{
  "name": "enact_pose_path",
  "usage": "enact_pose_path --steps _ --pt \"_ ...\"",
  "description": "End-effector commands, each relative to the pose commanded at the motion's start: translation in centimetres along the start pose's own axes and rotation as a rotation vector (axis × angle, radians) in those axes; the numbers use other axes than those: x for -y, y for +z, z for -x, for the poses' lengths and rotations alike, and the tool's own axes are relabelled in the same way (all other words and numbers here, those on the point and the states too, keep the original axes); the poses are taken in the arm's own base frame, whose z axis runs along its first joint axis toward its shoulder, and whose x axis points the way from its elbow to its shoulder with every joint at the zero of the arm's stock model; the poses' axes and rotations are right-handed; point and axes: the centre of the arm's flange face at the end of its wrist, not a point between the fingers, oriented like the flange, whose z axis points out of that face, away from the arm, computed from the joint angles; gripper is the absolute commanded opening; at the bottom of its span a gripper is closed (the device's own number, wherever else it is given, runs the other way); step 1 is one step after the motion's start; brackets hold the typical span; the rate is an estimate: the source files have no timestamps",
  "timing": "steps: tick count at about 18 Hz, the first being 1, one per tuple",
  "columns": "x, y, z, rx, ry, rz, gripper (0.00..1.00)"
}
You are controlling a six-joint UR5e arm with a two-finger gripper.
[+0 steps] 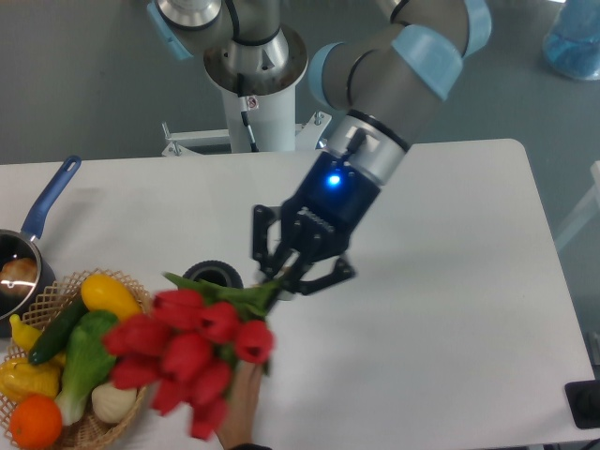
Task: Insert the flowers into the vase
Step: 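Swing the held tulips up and over toward the black vase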
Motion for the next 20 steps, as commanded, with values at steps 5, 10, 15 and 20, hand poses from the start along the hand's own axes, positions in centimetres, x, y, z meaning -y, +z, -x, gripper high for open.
enact_pose_path --steps 5,10,15,20 --pt "-2.7 0.4 -1.6 -0.114 0.066 -0.161 0.17" --pt "-4.7 -0.9 -2.4 -0.169 0.092 -0.343 0.15" --pt "-6.3 -3.3 -1.7 -0.157 0.049 -0.423 0.15" --pt "-9.2 -2.8 -3.6 -0.175 0.09 -0.581 0.14"
